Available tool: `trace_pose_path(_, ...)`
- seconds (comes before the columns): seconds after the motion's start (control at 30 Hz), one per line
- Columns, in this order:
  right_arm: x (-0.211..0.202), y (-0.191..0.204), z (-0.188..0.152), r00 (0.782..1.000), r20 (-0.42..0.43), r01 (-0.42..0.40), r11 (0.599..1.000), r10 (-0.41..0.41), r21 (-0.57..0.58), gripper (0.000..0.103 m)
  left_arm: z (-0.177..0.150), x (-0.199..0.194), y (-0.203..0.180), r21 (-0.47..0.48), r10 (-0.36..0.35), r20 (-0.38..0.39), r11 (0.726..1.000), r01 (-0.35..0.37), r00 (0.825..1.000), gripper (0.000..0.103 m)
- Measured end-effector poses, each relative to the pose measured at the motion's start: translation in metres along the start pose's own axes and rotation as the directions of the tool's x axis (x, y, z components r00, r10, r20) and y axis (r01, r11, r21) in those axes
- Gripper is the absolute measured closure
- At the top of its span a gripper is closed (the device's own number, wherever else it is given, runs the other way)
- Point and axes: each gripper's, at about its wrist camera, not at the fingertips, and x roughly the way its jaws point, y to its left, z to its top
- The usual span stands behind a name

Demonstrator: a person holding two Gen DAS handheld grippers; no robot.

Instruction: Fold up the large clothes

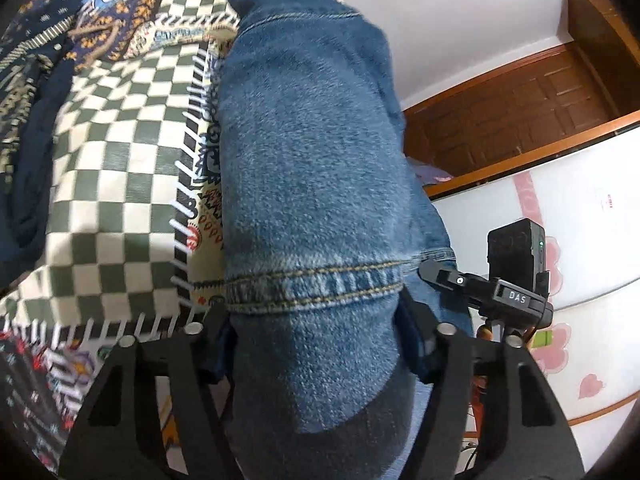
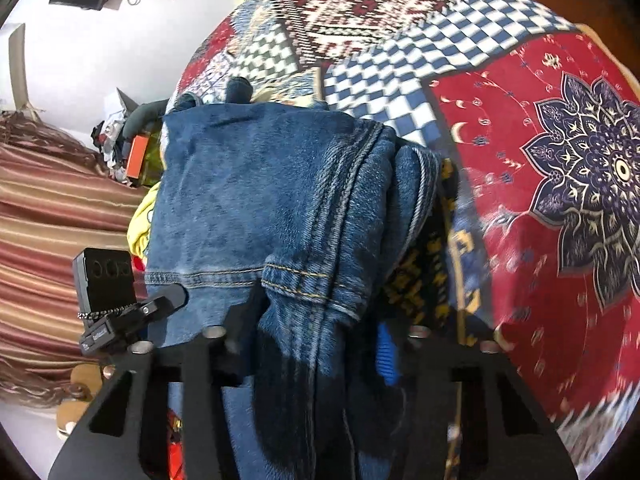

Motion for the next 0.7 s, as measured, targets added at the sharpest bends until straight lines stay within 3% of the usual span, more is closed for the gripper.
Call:
trace_pose_path(0.2,-0.001,0.067,-0.005,0.998,0.030,0.062,0.989,-0.058,-0.132,0.073,-0.002,-0.060,-0.011,0.034,-0.009,0.092,0.999,0.006,0.996,0.044)
trace_pose_path(0.33,0.003,0.115,-0.002,0.998,0.066,0.039,0.979,-0.026,-0.201,0.073,0.004,-0.118,-0.012,0.065,0.002,0.180,0.998,-0.014,0.984,0.044)
trace_pose_path(0.57,0.034,0.205,0.011,0.994,0.097,-0.022,0.944,0.057,-0.330,0.073,0.017,-0.223,0.015,0.090,0.066,0.333,0.991,-0.102,0.941,0.044)
trace_pose_path(0.7,0.075,0.243,0.027,0.992,0.083,-0.058,0.929,0.095,-0.366,0.073,0.028,-0.258,0.052,0.054,0.121,0.380,0.987,-0.153,0.917,0.044)
